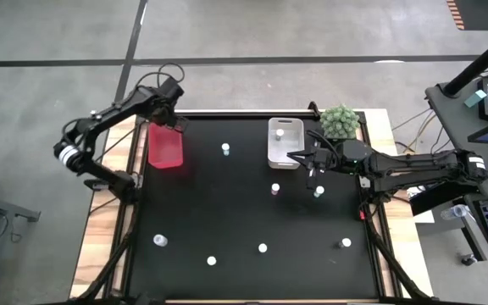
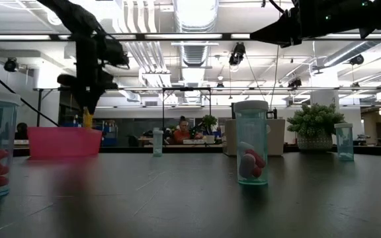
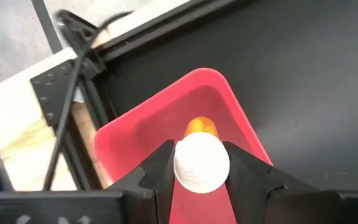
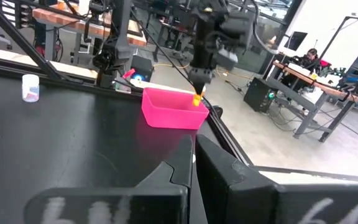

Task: Pick and place medicine bottles into bin by pill shape (circle, oval)
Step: Put the orange tablet bottle into the red bin

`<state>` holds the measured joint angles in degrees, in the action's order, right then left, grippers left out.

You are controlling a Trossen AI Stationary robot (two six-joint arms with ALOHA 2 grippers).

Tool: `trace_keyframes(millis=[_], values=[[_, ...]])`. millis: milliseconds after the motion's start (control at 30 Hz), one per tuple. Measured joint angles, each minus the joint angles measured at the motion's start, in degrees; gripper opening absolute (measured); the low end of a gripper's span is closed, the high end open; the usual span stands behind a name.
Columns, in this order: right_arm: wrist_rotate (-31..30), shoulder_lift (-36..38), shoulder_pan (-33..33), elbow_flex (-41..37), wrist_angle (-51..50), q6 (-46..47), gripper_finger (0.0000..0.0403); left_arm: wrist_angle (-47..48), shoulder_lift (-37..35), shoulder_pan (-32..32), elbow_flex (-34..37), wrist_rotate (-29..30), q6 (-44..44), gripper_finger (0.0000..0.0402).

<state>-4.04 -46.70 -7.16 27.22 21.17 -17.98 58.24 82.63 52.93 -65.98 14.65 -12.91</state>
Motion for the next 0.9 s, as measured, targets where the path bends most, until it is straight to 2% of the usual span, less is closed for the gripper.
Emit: trace_keyframes(millis=[300, 900], values=[[0.0, 0.0, 0.0, 0.0, -0.3, 0.0, 0.0012, -2.4, 8.1, 0.1, 0.0, -0.1, 1.3, 0.0104], [0.0, 0.0, 0.0, 0.0, -0.8, -0.7, 0.0012, -6.1, 8.1, 0.4, 2.4, 0.6, -0.2, 0.0104]])
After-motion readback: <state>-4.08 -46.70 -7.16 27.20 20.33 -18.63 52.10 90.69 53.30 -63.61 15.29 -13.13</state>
